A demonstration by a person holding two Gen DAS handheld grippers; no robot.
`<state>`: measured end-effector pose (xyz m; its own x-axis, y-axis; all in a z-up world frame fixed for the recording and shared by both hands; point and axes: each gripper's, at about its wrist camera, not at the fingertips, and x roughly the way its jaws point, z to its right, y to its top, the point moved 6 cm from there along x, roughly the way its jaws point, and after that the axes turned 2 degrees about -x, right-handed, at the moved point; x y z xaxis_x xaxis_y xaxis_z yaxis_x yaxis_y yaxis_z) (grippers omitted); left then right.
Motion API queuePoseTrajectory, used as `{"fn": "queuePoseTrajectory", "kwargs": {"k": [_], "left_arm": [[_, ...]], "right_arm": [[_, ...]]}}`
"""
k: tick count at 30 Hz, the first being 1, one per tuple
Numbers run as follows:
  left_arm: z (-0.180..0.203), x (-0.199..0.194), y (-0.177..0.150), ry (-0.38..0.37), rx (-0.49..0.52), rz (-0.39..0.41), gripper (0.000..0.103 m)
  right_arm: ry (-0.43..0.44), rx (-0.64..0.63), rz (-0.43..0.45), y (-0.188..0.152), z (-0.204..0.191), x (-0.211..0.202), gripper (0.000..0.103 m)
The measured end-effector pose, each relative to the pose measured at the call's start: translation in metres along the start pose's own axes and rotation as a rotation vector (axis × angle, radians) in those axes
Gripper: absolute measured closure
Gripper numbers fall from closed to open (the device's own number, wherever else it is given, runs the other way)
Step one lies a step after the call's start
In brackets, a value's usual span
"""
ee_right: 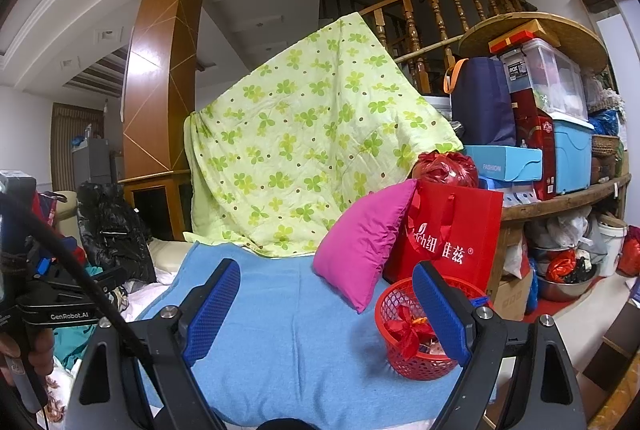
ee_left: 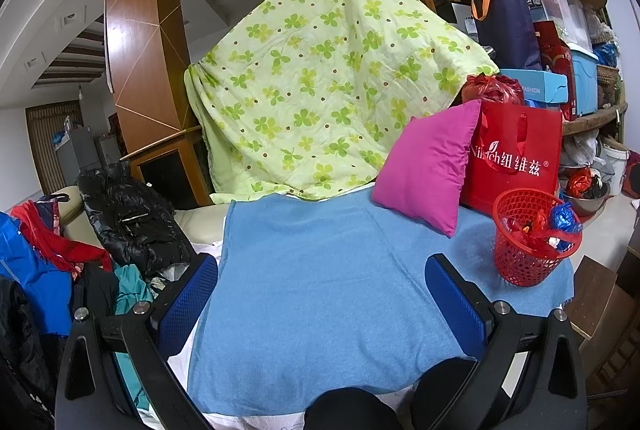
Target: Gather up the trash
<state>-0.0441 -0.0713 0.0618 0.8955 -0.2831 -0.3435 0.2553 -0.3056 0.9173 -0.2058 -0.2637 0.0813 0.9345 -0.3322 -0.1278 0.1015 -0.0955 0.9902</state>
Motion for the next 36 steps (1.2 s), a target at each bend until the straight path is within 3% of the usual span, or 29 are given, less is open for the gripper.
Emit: {"fn": "queuePoseTrajectory", "kwargs": {"k": [36], "left_arm": [[-0.006, 0.014, -0.009, 0.002, -0.020, -0.029, 0.000]], "right_arm": [[0.006, -0.021, -0.025, -0.002, -0.010, 0.006, 0.013]]}}
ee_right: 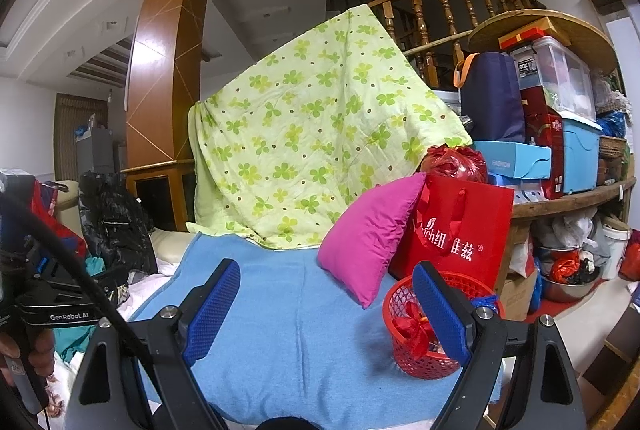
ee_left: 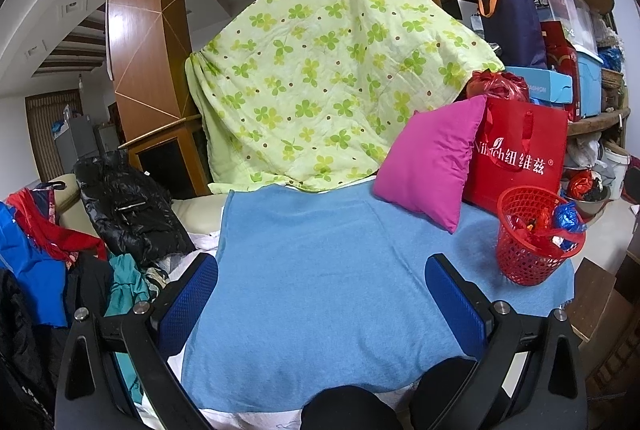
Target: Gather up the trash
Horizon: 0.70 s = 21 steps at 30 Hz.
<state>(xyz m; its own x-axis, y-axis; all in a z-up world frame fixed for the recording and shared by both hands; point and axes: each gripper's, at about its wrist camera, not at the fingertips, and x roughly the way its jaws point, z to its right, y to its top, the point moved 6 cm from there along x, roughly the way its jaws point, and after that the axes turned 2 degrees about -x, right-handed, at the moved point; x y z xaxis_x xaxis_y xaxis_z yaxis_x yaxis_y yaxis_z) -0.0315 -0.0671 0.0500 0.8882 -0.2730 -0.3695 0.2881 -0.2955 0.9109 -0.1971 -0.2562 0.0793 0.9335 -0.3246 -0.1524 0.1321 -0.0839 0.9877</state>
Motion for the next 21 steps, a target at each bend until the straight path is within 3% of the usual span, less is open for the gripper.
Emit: {"fn": "queuePoseTrajectory", "kwargs": {"k": [10, 21], "left_arm": [[0.012, 0.017, 0.010, 0.011, 0.037, -0.003, 0.000], [0.044, 0.047, 0.021, -0.029, 0.088, -0.038, 0.000]], "right_arm": [[-0.051, 0.050, -0.036, -0.001, 0.032, 0.021, 0.013], [-0.093, 0.115, -0.092, -0.004, 0.076, 0.048, 0.013]]}}
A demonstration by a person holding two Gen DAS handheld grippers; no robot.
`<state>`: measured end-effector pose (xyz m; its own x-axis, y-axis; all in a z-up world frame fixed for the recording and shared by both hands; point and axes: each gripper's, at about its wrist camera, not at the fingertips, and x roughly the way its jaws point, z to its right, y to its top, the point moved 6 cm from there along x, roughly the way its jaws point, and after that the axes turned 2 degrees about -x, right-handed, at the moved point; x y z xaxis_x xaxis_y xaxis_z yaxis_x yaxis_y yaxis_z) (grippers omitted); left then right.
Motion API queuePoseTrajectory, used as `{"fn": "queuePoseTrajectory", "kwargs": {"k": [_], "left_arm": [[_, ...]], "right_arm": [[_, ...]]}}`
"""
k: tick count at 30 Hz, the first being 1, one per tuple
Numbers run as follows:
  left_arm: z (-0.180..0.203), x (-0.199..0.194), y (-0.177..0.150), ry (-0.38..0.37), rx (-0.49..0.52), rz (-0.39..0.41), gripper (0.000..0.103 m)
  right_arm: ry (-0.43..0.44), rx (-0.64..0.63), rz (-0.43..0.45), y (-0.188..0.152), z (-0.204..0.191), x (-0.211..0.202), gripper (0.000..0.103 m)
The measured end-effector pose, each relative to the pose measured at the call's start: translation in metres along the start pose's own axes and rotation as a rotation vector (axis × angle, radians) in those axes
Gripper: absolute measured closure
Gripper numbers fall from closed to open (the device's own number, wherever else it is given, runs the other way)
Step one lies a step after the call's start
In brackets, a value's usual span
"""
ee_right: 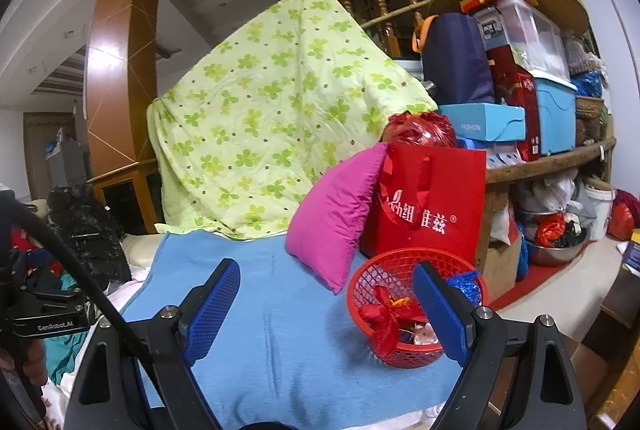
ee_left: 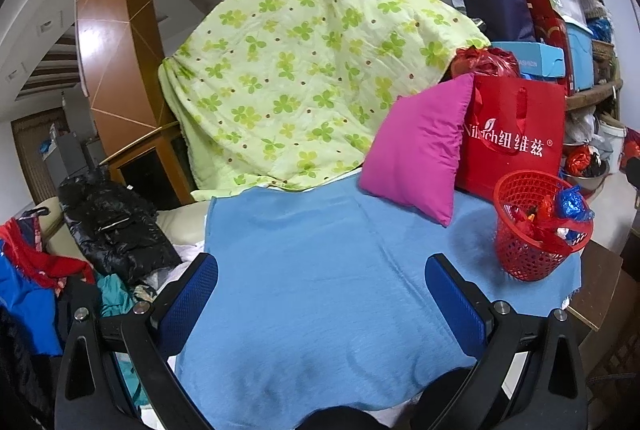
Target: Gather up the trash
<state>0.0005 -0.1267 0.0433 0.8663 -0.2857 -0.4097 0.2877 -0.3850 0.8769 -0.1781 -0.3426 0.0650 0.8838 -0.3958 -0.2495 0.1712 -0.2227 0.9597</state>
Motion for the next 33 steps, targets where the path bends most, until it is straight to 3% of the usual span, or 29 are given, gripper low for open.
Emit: {"fn": "queuePoseTrajectory", "kwargs": {"k": [15, 27, 33], "left_arm": [[0.030, 0.056, 0.012, -0.100, 0.023, -0.028, 0.000], [0.019, 0.090, 0.005, -0.108, -0.004, -0.061, 0.000], [-0.010, 0.116, -0.010, -0.089, -0.066, -0.085, 0.000]], "right_arm": [[-0.084, 0.013, -0.061, 0.005, 0.023, 0.050, 0.013], [-0.058, -0.036, -0.096, -0.002, -0.009, 0.086, 0.013], [-0.001, -0.062, -0.120, -0.007, -0.040, 0.115, 0.013]]}}
